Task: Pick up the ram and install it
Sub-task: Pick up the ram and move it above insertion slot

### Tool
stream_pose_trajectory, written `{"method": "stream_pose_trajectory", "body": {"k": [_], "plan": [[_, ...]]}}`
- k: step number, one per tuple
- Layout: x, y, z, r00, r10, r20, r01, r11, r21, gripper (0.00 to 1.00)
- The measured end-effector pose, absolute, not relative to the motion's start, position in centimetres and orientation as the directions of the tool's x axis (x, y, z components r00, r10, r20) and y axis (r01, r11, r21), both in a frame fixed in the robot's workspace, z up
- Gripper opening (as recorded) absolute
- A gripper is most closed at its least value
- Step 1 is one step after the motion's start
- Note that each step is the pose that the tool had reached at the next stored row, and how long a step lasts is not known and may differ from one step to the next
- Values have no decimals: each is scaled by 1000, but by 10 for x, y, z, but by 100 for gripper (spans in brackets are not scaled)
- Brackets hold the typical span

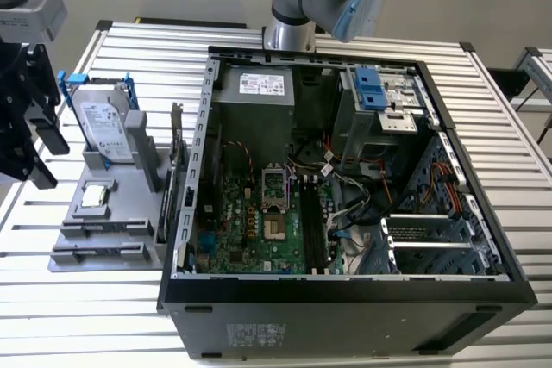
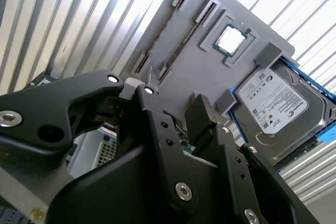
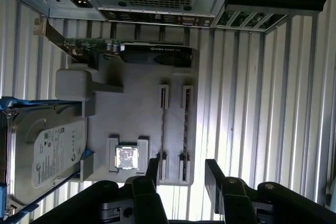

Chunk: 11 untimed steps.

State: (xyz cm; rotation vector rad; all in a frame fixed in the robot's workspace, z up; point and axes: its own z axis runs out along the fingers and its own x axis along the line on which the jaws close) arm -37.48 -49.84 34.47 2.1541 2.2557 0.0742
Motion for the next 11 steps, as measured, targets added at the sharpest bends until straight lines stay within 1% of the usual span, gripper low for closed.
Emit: {"method": "stream_pose_trajectory", "body": {"k": [11], "plan": [[-375, -498, 341, -47, 999, 17, 998, 46, 49, 100]]}}
